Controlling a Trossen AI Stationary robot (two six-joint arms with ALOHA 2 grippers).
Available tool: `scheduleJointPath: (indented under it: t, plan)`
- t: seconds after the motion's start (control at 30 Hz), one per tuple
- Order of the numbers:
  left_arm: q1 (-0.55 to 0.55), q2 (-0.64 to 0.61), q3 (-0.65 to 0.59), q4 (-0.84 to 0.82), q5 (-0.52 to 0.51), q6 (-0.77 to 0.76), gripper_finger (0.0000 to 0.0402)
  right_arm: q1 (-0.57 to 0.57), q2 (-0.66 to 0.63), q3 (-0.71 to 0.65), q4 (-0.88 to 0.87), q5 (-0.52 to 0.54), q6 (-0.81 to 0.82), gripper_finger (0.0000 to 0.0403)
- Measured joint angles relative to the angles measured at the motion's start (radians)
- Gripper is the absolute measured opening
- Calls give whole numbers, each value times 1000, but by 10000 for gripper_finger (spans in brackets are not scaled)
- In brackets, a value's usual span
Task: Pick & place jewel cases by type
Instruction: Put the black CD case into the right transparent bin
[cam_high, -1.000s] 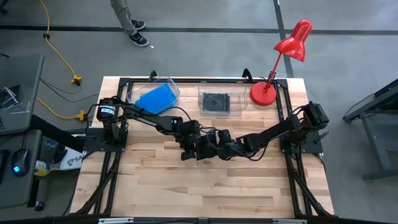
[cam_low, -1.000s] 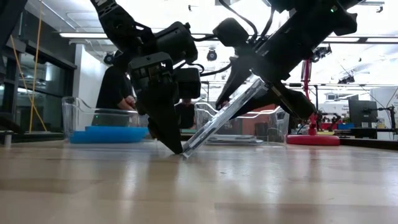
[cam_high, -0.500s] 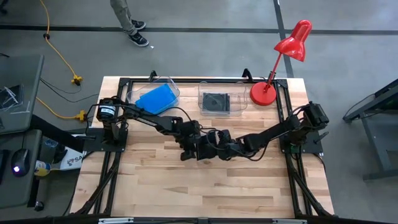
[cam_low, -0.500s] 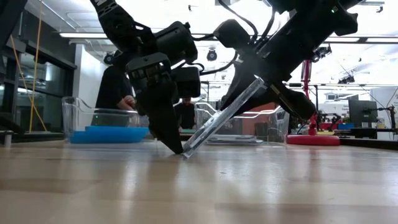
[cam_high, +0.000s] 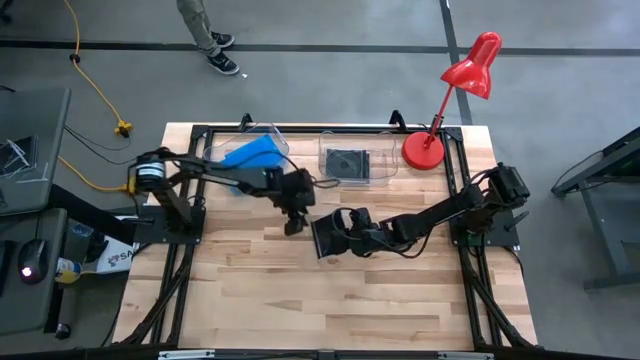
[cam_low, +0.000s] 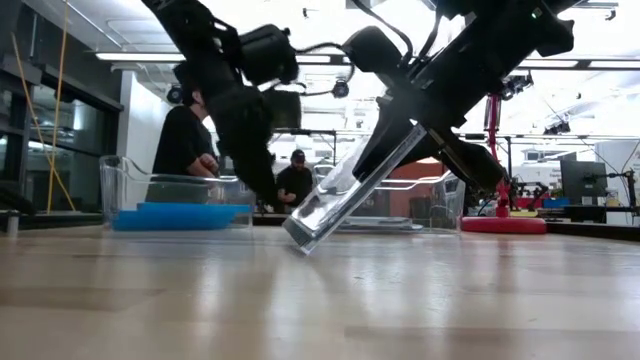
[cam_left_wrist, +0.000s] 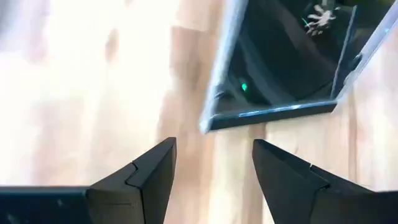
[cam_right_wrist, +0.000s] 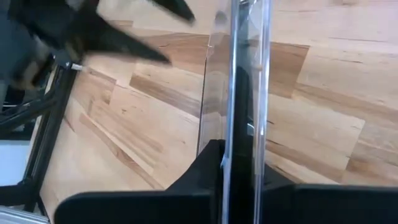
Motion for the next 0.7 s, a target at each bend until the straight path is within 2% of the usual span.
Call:
scheduleJointPath:
  t: [0.37, 0.7]
  plan:
    - [88, -336, 2, -66, -142, 74, 211, 1, -35, -3, 33, 23, -116, 0]
    - [85, -572, 2, -121, -279, 139, 211, 1, -247, -3, 70, 164, -352, 0]
